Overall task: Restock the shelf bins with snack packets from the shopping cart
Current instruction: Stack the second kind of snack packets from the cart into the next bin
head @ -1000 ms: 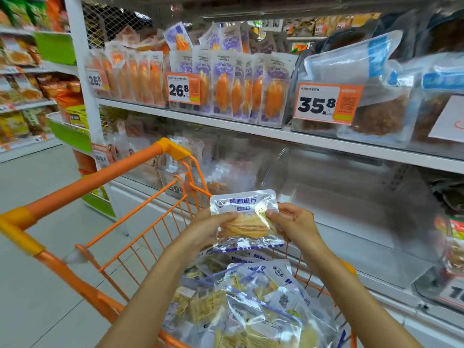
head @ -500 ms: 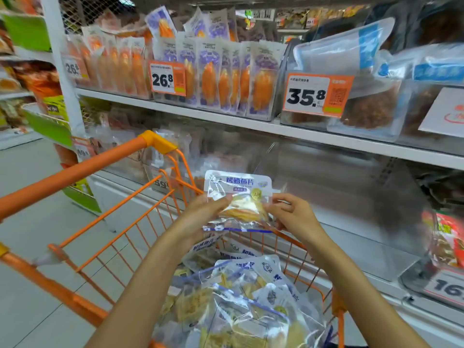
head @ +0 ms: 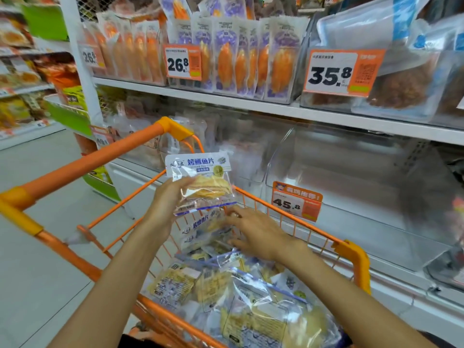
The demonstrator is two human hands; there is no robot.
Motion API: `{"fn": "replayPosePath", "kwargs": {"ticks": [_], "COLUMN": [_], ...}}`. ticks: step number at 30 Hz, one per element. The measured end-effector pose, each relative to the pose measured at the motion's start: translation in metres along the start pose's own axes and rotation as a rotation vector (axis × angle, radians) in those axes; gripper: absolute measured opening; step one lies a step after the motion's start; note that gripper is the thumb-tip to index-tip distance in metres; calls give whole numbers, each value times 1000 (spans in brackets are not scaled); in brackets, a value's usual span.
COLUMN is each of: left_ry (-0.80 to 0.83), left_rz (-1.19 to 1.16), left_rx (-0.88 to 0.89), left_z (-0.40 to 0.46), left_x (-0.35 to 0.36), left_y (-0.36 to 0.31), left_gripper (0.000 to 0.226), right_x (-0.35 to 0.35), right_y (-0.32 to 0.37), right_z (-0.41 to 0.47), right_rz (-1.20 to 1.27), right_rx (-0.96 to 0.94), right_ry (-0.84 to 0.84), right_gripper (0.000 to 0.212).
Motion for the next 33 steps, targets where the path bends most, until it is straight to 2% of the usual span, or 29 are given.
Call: {"fn": "replayPosePath", "kwargs": {"ticks": [1, 5, 7, 10, 12, 14, 17, 21, 24, 27, 29, 30, 33], "left_ry": [0, 1, -13, -29, -18, -14, -55, 15, 131, 262, 306, 325, 302], "left_rz": [-5, -71, -97, -119, -103, -86, -25, 37, 146, 328, 355, 365, 427], "left_rx": [-7, -21, -27, -9, 3, 8, -6, -100, -153, -132, -143, -130, 15], "left_z": [0, 1, 0, -3, -6, -11, -8, -1, -11, -26, -33, -38, -38], "left_x": [-1, -12, -18, -21, -17, -14, -21, -20, 1, 22, 28, 29, 24], "left_y": [1, -1, -4, -10, -13, -13, -11, -8, -3, 3, 5, 4, -4], "left_gripper": [30, 9, 14, 31, 28, 24, 24, 16, 17, 47, 57, 56, 29], "right_x": [-1, -5, 0, 10, 9, 1, -20, -59, -69, -73, -75, -76, -76], "right_y": [1, 12, 11, 0, -1, 0, 5, -5, -18, -23, -21, -19, -15], "right_z": [3, 7, 8, 9, 11, 11, 11, -2, -13, -16, -12, -9, 0], "right_rz": [-84, -239, -182, -85, -126, -20, 368, 656, 728, 671, 591, 565, 585], "right_rx": [-11, -112, -95, 27, 9, -4, -1, 124, 235, 291, 312, 321, 324], "right_ry": [-10, -147, -153, -130, -155, -192, -221, -420, -508, -597, -656, -687, -777], "right_gripper": [37, 13, 14, 26, 20, 13, 7, 8, 6, 3, 5, 5, 3]}}
Point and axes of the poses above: each hand's wrist, its own z-axis towards the middle knuckle, its own x-axis out of the palm, y = z × x, the point moved 6 cm from there along z, towards the middle knuckle, and after that the axes turned 14 degrees about -x, right-handed, at the moved point
